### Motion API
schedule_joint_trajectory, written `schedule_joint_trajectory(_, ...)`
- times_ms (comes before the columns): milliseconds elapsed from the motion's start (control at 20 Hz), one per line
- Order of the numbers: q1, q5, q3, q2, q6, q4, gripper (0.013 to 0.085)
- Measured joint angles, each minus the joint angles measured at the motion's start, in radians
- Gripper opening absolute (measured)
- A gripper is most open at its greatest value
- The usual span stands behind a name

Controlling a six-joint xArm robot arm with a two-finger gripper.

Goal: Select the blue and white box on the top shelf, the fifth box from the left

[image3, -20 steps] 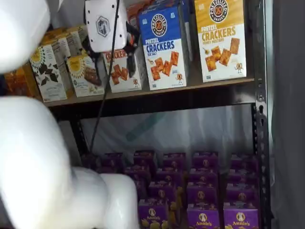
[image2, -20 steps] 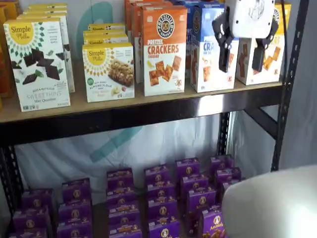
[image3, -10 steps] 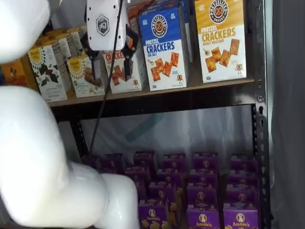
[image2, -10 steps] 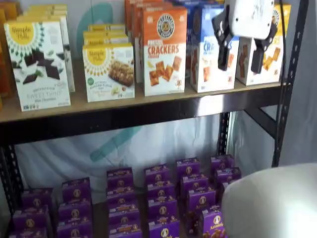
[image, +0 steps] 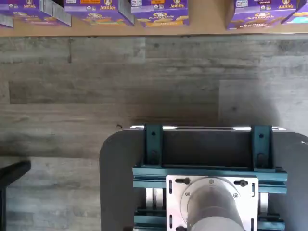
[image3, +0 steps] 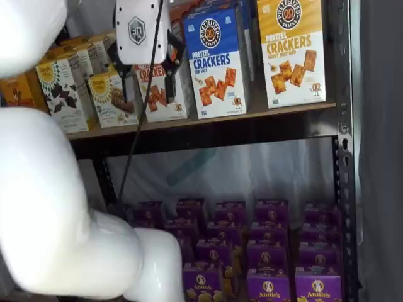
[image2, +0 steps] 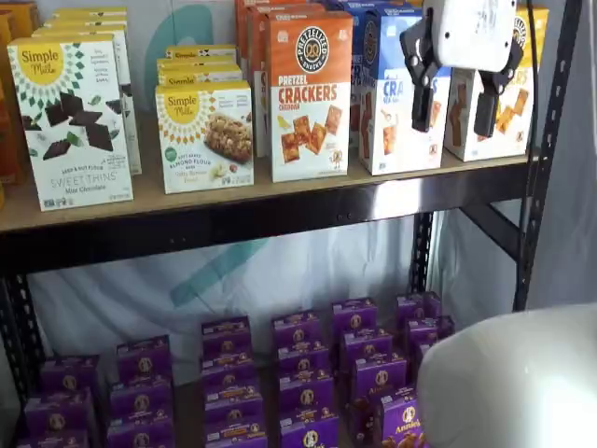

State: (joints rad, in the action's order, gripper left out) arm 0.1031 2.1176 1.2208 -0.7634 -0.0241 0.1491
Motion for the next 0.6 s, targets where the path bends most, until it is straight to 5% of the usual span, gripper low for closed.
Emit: schedule_joint_trajectory(600, 0.022, 0.065, 0.011, 0.027, -0.019, -0.009, 0.0850)
